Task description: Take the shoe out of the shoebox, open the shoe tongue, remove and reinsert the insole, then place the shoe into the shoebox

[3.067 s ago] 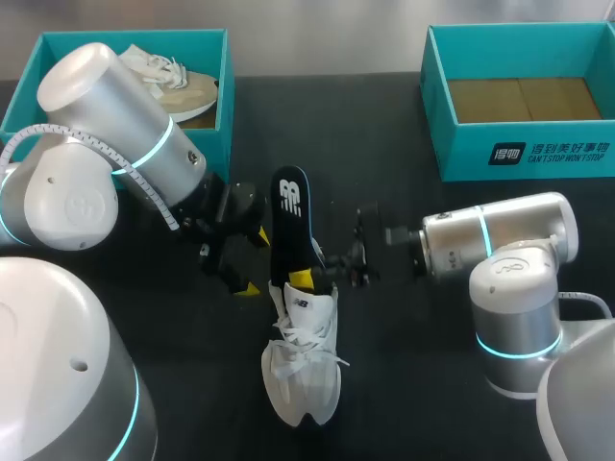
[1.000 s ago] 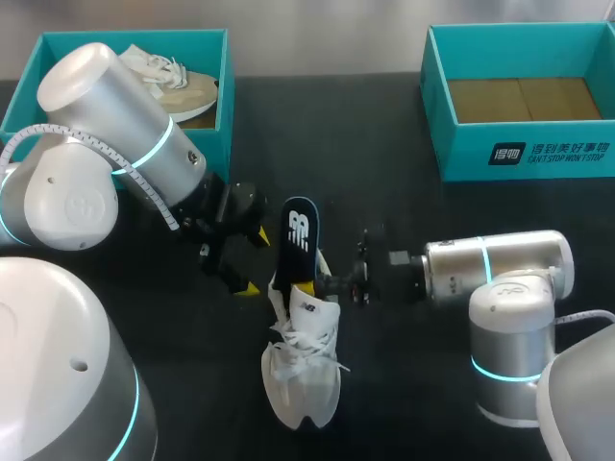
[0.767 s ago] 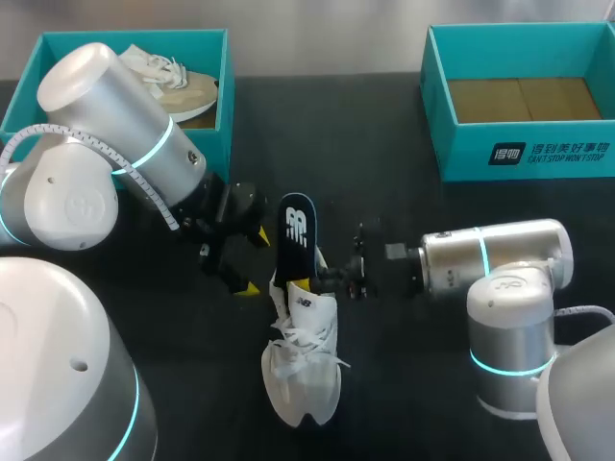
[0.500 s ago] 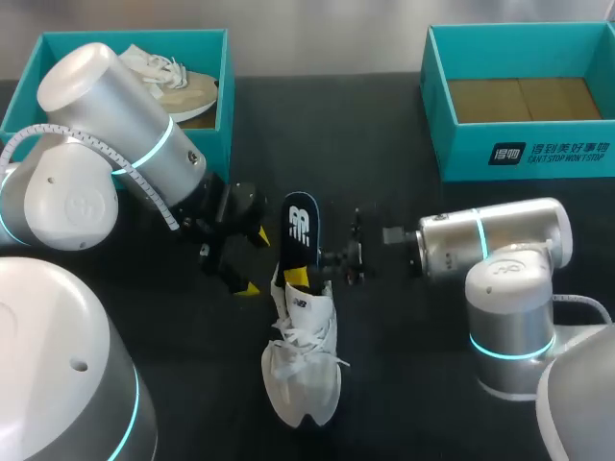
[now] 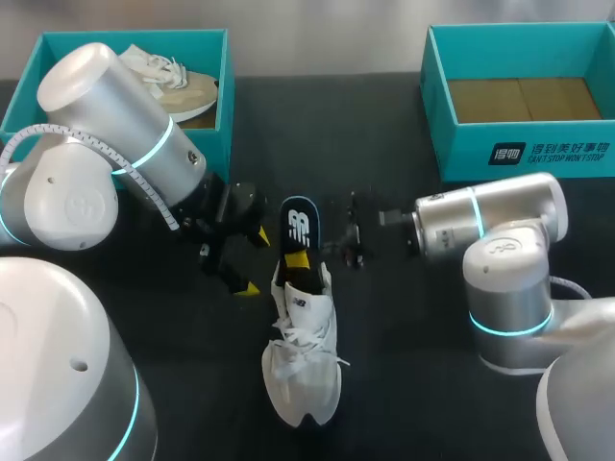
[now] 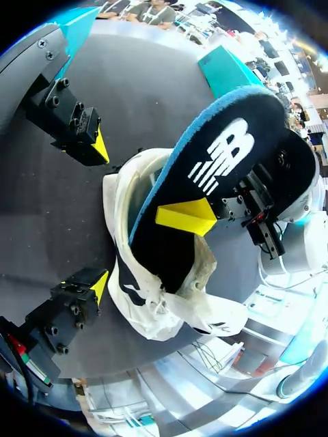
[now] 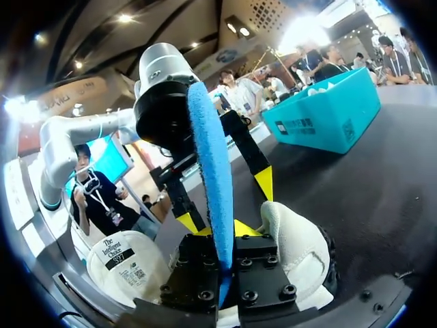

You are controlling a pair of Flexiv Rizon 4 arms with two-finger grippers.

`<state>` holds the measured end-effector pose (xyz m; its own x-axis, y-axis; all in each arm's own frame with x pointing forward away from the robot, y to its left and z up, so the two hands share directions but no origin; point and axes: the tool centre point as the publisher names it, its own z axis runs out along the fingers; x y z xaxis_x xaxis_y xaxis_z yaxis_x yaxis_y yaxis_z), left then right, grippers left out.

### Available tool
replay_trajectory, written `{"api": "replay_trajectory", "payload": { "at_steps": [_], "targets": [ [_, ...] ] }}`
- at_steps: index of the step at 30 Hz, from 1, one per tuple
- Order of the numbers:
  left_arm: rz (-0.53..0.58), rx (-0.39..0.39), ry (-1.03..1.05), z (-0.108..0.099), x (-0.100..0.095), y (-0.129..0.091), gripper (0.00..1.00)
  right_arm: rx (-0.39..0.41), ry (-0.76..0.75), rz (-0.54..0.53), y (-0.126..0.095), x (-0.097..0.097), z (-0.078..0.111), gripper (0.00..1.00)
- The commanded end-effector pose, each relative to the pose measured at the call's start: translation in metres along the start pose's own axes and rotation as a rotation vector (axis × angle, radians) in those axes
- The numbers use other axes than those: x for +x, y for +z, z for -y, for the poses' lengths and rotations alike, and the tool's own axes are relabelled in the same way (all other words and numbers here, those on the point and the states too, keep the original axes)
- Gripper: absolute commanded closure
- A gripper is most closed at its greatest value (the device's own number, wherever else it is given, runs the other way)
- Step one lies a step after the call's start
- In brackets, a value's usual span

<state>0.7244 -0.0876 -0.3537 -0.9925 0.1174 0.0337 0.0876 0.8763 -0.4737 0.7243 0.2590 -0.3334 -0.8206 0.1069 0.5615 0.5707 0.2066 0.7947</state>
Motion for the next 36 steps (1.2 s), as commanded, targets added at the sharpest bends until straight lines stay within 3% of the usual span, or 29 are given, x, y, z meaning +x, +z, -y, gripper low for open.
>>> {"api": "replay_trajectory", "payload": {
  "at_steps": [1, 15, 25, 26, 27, 29, 32, 36],
  "targets": [
    [0.000, 0.001, 0.001, -0.001, 0.000, 0.001, 0.00, 0.006, 0.015, -0.003, 0.005, -0.003, 0.004, 1.00],
    [0.000, 0.001, 0.001, -0.001, 0.000, 0.001, 0.00, -0.030, 0.121, -0.006, 0.009, 0.014, 0.043, 1.00],
    [0.000, 0.001, 0.001, -0.001, 0.000, 0.001, 0.00, -0.023, 0.161, -0.009, 0.012, 0.017, 0.045, 1.00],
    [0.000, 0.001, 0.001, -0.001, 0.000, 0.001, 0.00, -0.023, 0.154, -0.008, 0.012, 0.017, 0.043, 0.95],
    [0.000, 0.001, 0.001, -0.001, 0.000, 0.001, 0.00, -0.022, 0.146, -0.008, 0.012, 0.017, 0.039, 0.78],
    [0.000, 0.001, 0.001, -0.001, 0.000, 0.001, 0.00, -0.016, 0.128, -0.005, 0.012, 0.017, 0.033, 0.62],
    [0.000, 0.001, 0.001, -0.001, 0.000, 0.001, 0.00, -0.011, 0.098, 0.002, 0.011, 0.016, 0.024, 0.55],
    [0.000, 0.001, 0.001, -0.001, 0.000, 0.001, 0.00, 0.005, 0.071, 0.008, 0.011, 0.014, 0.014, 0.55]
  ]
}}
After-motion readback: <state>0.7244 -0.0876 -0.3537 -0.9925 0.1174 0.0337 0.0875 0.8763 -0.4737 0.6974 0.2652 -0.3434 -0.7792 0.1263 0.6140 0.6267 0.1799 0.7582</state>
